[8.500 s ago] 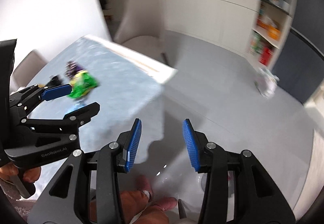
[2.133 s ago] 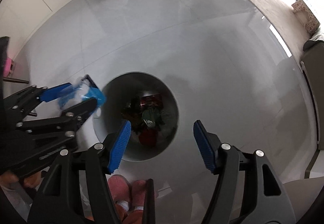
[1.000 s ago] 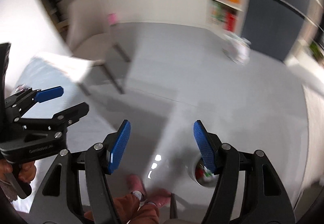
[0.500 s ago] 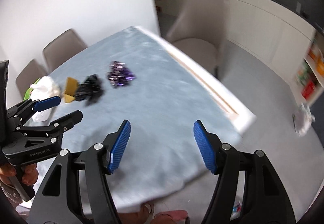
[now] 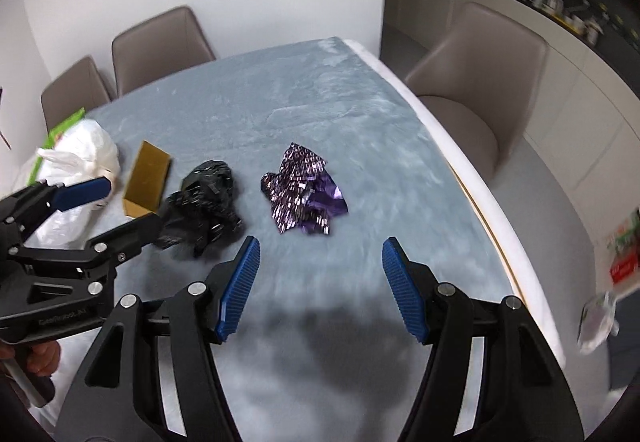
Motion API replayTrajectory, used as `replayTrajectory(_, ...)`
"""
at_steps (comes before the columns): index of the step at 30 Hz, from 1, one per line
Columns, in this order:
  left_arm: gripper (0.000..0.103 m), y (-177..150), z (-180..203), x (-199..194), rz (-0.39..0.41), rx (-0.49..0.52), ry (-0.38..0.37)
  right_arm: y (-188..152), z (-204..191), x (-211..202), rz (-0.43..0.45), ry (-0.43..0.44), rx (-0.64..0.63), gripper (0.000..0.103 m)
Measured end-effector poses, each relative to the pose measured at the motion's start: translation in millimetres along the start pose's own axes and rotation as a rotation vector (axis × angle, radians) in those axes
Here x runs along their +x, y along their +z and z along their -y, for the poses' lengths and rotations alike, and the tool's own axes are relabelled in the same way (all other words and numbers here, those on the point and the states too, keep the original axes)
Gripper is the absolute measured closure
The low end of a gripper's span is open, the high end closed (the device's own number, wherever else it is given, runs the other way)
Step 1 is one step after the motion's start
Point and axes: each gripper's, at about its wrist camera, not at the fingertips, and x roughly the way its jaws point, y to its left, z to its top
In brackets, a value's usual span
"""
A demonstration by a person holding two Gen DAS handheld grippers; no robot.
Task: Collect trash
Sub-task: 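Grasp the black plastic bag with the left tool while the right tool grasps the purple wrapper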
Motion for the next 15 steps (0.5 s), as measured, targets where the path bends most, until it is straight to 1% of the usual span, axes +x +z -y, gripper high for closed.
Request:
replayTrajectory(5, 0.024, 7, -8, 48, -0.066, -0.074, 0.036, 15, 7, 51, -0.058, 0.044, -0.077, 0.041)
replayTrajectory(6, 0.024, 7, -9, 55, -0.076, -0.083, 0.044, 18, 6, 66, -0.072, 0.057, -0.090, 0.042)
replayTrajectory(11, 0.024, 3, -18, 84, -0.114, -0.118, 0.070, 20, 0, 103, -0.110, 0.095, -0.141, 0.043)
replayTrajectory(12, 0.024, 1, -20, 89, -0.125, -0.125, 0.072, 20, -1, 109, -0.118, 0.101, -0.152, 0.044)
replayTrajectory(14, 0.024, -1, -22, 98, -0.140, -0.137, 0.072, 20, -4, 118, -0.131, 0.110, -0.171, 0.049)
replayTrajectory(15, 0.025, -3, -23, 103, -0.143, -0.142, 0.070, 20, -5, 122, -0.138, 0.116, -0.180, 0.053)
